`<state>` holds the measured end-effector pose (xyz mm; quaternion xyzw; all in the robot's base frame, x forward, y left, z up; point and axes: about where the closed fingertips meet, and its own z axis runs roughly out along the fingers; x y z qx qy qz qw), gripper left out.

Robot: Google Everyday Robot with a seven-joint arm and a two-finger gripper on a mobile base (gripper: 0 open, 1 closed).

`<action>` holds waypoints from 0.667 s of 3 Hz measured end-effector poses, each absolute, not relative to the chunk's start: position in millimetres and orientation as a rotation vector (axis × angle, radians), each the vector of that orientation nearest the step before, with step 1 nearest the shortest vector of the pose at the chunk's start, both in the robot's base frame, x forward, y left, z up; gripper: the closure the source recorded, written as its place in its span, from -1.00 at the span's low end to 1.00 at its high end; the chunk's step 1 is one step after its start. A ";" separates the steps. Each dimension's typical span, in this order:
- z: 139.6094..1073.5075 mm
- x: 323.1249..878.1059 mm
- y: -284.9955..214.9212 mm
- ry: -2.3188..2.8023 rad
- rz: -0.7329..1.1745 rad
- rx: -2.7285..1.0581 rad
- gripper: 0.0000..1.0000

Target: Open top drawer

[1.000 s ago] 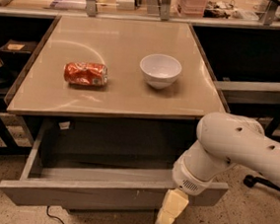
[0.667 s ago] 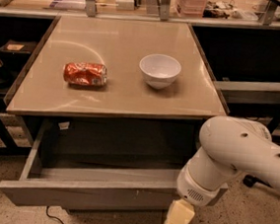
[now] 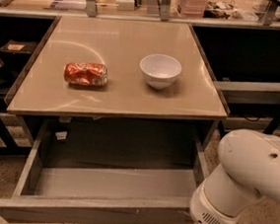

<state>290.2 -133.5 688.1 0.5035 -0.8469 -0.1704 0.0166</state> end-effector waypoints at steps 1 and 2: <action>698.7 259.7 -145.1 -2.653 -0.549 1.487 -1.00; 705.3 240.2 -154.7 -2.677 -0.550 1.424 -1.00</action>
Offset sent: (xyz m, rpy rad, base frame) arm -0.0731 -0.0336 0.0248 -0.0139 0.0629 -0.1425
